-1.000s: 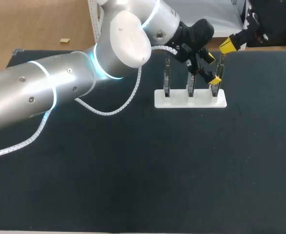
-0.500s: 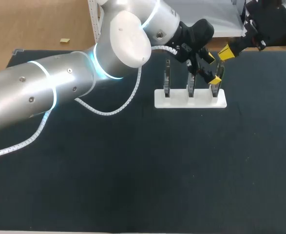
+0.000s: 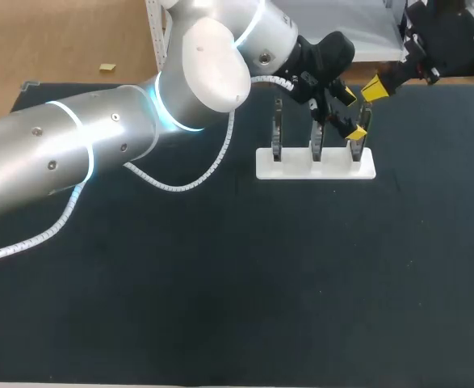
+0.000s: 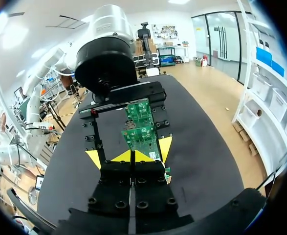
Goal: Pick up the optical module with the left hand, and insert it into the network port with the right hand.
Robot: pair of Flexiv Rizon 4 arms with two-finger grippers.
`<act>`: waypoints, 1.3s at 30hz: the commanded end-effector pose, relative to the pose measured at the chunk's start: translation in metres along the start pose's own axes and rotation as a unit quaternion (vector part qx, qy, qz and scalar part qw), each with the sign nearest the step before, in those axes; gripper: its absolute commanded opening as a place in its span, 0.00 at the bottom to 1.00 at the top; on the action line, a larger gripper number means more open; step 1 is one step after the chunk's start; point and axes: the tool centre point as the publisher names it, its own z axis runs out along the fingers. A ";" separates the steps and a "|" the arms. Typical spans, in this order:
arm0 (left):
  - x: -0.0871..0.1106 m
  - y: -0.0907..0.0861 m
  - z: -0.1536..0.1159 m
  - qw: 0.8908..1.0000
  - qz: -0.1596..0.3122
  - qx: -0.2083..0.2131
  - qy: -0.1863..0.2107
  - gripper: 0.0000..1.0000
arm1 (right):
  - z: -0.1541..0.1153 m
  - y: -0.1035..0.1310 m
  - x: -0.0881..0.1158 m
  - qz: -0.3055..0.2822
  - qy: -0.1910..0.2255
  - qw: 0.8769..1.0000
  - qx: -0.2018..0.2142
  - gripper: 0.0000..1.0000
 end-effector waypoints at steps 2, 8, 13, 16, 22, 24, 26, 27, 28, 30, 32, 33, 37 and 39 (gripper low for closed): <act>-0.001 0.002 0.001 1.000 -0.001 0.002 0.003 1.00 | 0.007 -0.004 0.008 0.002 0.000 1.000 -0.003 0.00; -0.001 0.002 0.001 1.000 -0.001 0.002 0.003 1.00 | 0.005 -0.004 0.005 0.002 -0.005 1.000 0.004 0.00; -0.001 0.002 0.001 1.000 -0.001 0.002 0.003 1.00 | 0.000 -0.003 0.000 -0.006 -0.010 1.000 0.010 0.00; -0.001 0.002 0.000 1.000 -0.002 0.000 0.001 1.00 | -0.004 -0.003 -0.004 -0.010 -0.015 1.000 0.015 0.00; -0.001 0.003 -0.005 1.000 0.000 -0.005 0.001 1.00 | -0.014 -0.004 -0.013 -0.022 -0.019 0.999 0.028 0.00; -0.001 0.004 -0.007 1.000 0.000 -0.008 0.003 1.00 | -0.017 -0.005 -0.016 -0.025 -0.023 0.999 0.032 0.00; 0.001 0.005 -0.011 1.000 -0.001 -0.014 0.005 1.00 | -0.020 -0.005 -0.019 -0.029 -0.025 0.999 0.037 0.00; 0.001 0.005 -0.014 1.000 -0.002 -0.016 0.004 1.00 | -0.022 -0.005 -0.020 -0.031 -0.027 0.998 0.040 0.00; 0.000 0.006 -0.017 1.000 -0.002 -0.020 0.004 1.00 | -0.024 -0.005 -0.021 -0.033 -0.027 0.998 0.043 0.00; -0.001 0.008 -0.022 1.000 0.000 -0.026 0.004 1.00 | -0.027 -0.006 -0.023 -0.036 -0.029 0.998 0.048 0.00; -0.003 0.010 -0.027 0.999 0.003 -0.032 0.004 1.00 | -0.029 -0.006 -0.025 -0.038 -0.032 0.997 0.052 0.00; -0.004 0.011 -0.029 0.999 0.006 -0.035 0.004 1.00 | -0.030 -0.006 -0.026 -0.039 -0.033 0.997 0.055 0.00; -0.010 0.015 -0.041 0.999 0.015 -0.052 0.004 1.00 | -0.033 -0.005 -0.029 -0.044 -0.036 0.997 0.060 0.00; -0.013 0.018 -0.047 0.998 0.018 -0.060 0.002 1.00 | -0.034 -0.004 -0.030 -0.046 -0.038 0.996 0.061 0.00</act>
